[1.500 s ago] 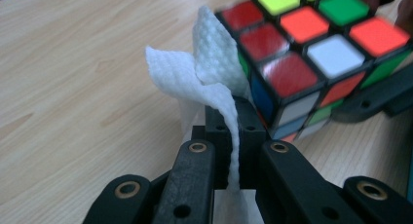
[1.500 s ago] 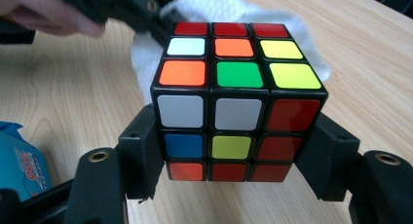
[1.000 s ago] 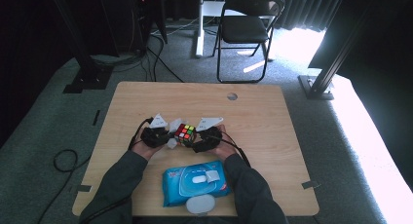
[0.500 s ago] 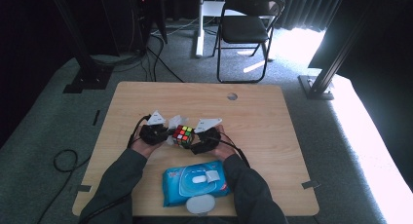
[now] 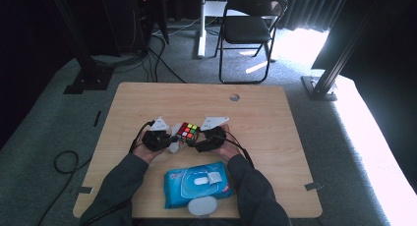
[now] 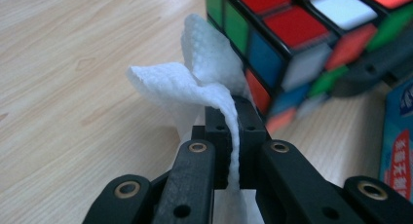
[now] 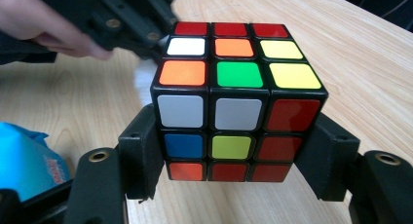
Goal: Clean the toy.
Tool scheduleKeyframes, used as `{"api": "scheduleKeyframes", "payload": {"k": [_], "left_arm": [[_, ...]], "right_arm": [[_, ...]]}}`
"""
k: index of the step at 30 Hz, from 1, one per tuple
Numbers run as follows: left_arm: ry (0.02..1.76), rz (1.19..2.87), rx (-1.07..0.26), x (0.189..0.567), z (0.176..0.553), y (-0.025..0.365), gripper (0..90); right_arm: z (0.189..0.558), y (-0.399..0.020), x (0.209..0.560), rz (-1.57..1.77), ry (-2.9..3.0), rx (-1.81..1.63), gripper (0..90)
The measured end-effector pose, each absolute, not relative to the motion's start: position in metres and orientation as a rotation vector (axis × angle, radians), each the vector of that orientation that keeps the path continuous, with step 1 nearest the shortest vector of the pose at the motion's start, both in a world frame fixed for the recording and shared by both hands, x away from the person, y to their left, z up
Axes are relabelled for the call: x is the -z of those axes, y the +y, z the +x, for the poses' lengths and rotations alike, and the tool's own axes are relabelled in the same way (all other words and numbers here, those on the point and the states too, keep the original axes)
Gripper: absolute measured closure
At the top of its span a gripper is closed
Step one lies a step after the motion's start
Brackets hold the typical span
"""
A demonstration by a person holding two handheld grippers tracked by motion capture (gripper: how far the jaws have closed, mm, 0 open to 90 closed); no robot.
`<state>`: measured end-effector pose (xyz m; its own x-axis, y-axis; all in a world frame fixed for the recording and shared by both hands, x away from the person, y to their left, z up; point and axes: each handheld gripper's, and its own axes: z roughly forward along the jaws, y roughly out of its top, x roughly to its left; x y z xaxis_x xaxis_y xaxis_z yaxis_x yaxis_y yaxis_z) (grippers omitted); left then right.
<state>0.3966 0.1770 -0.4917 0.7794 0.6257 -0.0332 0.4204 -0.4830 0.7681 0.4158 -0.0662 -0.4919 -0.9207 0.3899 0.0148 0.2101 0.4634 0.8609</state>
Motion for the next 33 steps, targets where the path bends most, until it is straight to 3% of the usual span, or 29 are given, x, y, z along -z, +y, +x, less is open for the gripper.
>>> {"api": "scheduleKeyframes", "payload": {"k": [33], "left_arm": [[0.663, 2.207, -0.356, 0.491, 0.386, 0.144, 87.5]], "right_arm": [[0.426, -0.054, 0.48, 0.686, 2.441, -1.53, 34.2]]}}
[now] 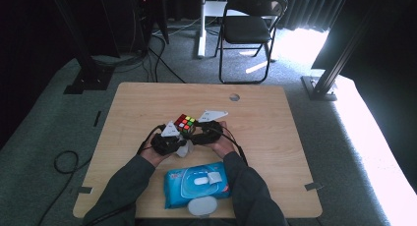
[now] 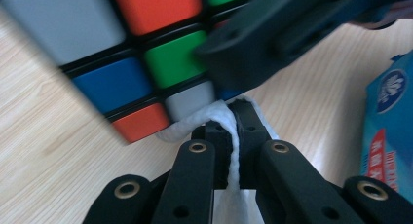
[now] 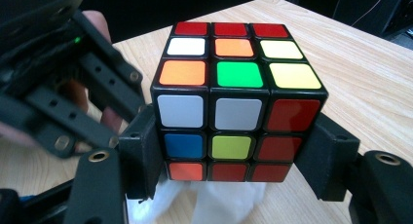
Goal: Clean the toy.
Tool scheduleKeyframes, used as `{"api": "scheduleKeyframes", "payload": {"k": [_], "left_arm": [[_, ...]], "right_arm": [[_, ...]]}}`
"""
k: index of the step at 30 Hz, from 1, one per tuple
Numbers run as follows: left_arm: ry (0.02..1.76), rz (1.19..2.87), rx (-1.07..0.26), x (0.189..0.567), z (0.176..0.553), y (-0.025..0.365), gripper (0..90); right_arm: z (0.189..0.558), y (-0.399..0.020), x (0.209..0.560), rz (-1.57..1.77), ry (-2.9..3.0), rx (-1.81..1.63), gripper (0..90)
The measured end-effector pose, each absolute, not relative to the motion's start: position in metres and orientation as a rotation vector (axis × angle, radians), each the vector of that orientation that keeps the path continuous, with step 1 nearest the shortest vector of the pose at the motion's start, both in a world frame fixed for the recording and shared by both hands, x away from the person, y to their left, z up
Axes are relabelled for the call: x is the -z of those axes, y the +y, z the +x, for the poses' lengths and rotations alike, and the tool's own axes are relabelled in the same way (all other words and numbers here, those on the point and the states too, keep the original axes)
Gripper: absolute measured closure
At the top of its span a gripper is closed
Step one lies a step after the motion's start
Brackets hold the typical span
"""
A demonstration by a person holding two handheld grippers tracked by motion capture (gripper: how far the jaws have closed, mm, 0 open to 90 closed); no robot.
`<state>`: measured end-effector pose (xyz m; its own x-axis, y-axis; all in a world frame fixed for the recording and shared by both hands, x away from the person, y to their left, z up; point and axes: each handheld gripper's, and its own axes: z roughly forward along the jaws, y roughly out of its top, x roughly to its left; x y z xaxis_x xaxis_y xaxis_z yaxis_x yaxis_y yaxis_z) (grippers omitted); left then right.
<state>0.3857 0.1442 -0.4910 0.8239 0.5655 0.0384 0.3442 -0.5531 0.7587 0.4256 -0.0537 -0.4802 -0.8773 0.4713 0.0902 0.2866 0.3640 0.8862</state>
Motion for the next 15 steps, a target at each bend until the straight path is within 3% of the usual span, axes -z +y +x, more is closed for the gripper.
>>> {"api": "scheduleKeyframes", "payload": {"k": [7, 15], "left_arm": [[0.612, 2.219, -0.362, 0.4884, 0.3803, 0.1336, 87.4], [0.667, 2.199, -0.414, 0.4895, 0.3836, 0.1421, 87.0]], "right_arm": [[0.4279, -0.0522, 0.4794, 0.712, 2.428, -1.531, 34.2], [0.4278, -0.0564, 0.4791, 0.713, 2.429, -1.554, 34.2]]}}
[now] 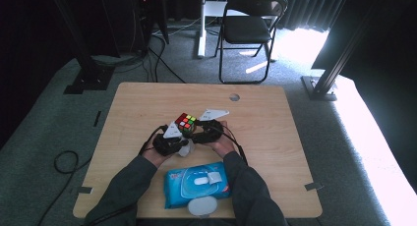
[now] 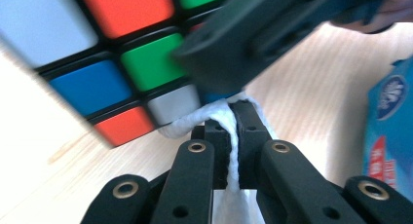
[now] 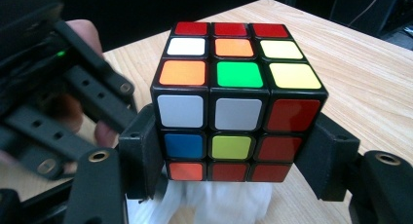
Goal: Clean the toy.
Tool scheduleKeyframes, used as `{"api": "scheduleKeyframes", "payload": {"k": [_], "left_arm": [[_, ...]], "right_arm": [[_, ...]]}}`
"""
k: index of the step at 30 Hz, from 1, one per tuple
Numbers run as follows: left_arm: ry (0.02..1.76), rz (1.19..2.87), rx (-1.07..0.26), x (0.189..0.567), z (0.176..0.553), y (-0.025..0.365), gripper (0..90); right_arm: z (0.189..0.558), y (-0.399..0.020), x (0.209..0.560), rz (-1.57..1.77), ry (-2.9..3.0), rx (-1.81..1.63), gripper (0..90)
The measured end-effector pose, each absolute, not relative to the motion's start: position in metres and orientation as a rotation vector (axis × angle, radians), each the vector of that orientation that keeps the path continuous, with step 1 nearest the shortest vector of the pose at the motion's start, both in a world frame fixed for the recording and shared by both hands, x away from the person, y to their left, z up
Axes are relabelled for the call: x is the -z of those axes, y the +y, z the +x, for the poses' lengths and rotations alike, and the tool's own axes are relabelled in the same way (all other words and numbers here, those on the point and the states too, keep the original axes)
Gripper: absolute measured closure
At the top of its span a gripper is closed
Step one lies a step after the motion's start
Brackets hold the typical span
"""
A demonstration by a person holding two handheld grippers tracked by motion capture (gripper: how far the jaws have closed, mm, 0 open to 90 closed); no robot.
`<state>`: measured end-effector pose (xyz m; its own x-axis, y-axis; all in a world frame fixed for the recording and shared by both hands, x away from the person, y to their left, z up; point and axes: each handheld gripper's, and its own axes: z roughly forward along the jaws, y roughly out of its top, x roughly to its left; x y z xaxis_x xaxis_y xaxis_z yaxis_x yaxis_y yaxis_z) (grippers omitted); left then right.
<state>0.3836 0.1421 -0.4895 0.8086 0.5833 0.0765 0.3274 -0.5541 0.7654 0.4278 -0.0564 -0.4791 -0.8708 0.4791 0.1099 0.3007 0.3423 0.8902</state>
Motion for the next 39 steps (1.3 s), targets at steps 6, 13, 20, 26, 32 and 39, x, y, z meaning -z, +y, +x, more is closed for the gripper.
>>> {"api": "scheduleKeyframes", "payload": {"k": [6, 13, 20, 26, 32, 39], "left_arm": [[0.73, 2.171, -0.437, 0.488, 0.388, 0.156, 87.1], [0.784, 2.145, -0.454, 0.487, 0.393, 0.165, 87.0], [0.752, 2.158, -0.444, 0.488, 0.391, 0.156, 87.1], [0.696, 2.162, -0.413, 0.49, 0.385, 0.145, 87.0], [0.656, 2.179, -0.414, 0.489, 0.381, 0.139, 87.0], [0.725, 2.148, -0.433, 0.489, 0.385, 0.155, 87.1]], "right_arm": [[0.427, -0.06, 0.479, 0.717, 2.424, -1.564, 34.2], [0.427, -0.063, 0.479, 0.726, 2.413, -1.569, 34.2], [0.428, -0.061, 0.479, 0.734, 2.41, -1.561, 34.2], [0.429, -0.057, 0.48, 0.734, 2.413, -1.56, 34.2], [0.43, -0.056, 0.48, 0.741, 2.412, -1.558, 34.2], [0.43, -0.063, 0.481, 0.762, 2.402, -1.551, 34.2]]}}
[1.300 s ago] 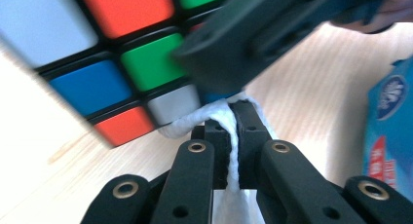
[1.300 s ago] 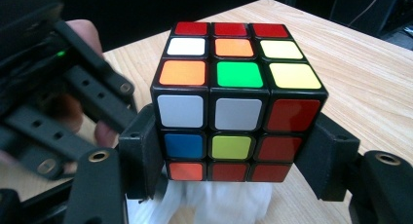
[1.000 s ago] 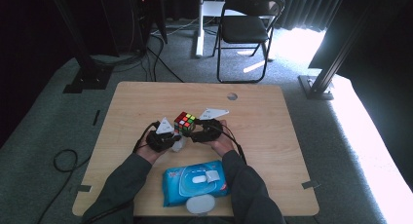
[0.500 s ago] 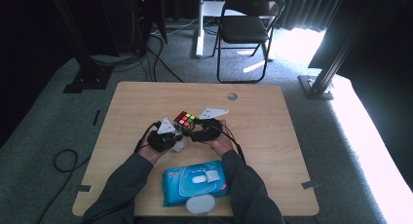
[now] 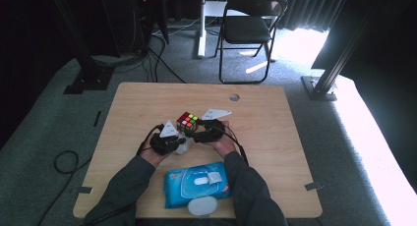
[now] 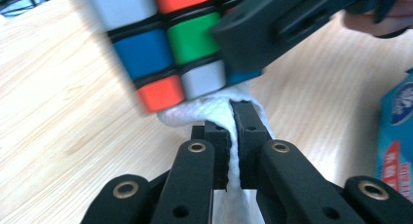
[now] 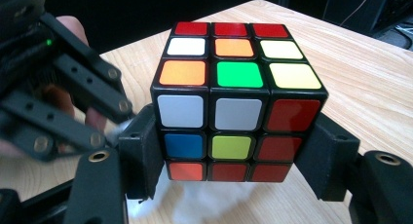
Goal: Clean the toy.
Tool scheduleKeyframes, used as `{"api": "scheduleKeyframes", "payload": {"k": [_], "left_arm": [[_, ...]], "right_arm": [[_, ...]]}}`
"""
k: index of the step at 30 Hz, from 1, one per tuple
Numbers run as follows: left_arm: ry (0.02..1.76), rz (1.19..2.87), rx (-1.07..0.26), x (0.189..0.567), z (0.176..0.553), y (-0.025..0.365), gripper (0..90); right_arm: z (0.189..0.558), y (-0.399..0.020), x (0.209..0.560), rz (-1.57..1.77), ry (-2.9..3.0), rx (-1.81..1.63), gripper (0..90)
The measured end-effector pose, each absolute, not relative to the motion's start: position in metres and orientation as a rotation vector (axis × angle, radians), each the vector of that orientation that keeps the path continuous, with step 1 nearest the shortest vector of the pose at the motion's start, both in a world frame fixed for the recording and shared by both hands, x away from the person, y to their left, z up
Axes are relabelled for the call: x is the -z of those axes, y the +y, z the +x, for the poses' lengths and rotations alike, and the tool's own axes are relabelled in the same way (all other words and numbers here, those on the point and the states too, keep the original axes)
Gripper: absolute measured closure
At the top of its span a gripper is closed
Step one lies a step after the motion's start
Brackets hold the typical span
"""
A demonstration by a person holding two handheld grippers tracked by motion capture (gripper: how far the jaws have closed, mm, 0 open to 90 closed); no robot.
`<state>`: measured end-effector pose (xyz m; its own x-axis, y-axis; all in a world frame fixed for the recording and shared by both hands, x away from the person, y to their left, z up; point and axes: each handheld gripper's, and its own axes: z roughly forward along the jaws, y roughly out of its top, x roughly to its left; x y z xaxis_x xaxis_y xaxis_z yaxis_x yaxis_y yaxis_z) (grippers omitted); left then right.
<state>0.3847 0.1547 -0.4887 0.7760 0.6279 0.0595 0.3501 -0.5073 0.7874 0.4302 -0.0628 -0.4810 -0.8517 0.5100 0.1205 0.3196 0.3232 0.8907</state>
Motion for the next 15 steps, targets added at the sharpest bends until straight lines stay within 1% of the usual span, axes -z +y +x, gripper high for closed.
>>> {"api": "scheduleKeyframes", "payload": {"k": [15], "left_arm": [[0.842, 2.071, -0.483, 0.485, 0.391, 0.187, 87.1]], "right_arm": [[0.432, -0.067, 0.488, 0.791, 2.4, -1.507, 34.2]]}}
